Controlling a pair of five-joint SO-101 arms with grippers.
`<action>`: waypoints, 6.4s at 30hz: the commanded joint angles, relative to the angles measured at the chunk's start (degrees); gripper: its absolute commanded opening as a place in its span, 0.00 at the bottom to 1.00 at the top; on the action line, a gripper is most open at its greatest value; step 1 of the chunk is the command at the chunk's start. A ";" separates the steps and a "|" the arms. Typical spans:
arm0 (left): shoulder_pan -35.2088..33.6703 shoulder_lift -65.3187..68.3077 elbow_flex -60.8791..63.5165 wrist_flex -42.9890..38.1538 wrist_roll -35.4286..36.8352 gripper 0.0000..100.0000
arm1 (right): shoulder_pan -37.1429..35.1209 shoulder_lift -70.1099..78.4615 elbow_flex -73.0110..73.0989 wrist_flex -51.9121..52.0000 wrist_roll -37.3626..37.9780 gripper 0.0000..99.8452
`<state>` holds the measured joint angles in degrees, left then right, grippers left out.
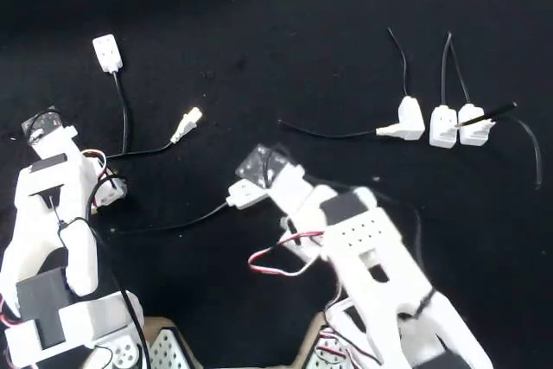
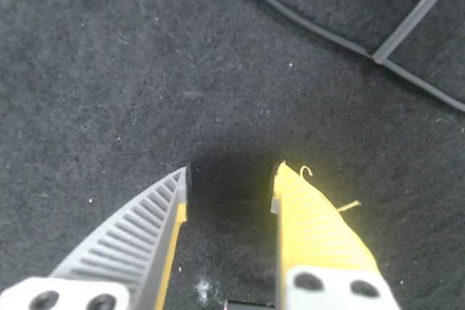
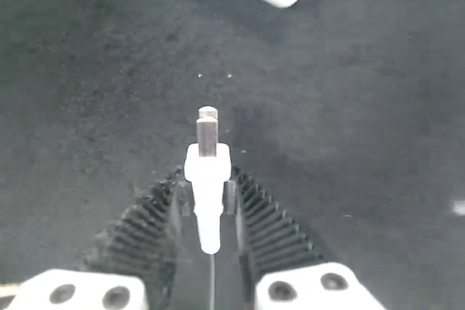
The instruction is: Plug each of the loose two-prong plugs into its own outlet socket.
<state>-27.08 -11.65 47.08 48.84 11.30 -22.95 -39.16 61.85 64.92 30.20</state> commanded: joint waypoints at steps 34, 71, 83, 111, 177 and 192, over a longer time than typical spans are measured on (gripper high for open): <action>20.00 -80.97 40.84 -7.38 -3.96 0.19 | -21.19 8.66 1.71 -43.69 -32.44 0.01; 27.74 -91.96 45.85 0.53 -11.78 0.19 | -25.05 -21.23 19.30 -49.05 -29.27 0.01; 27.38 -91.96 45.76 0.53 -11.78 0.19 | -24.09 -22.11 18.77 -45.98 -29.19 0.01; 27.82 -91.96 48.13 -3.52 -11.78 0.19 | -24.97 -22.11 13.49 -37.63 -29.45 0.01; 30.81 -91.96 50.24 -7.91 -12.84 0.19 | -25.76 -26.07 14.29 -37.01 -29.63 0.01; 30.55 -91.96 49.71 -7.91 -12.57 0.19 | -25.32 -28.09 17.01 -36.84 -29.10 0.01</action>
<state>3.16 -104.04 96.04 41.45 -0.92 -49.67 -68.88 80.57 28.53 0.48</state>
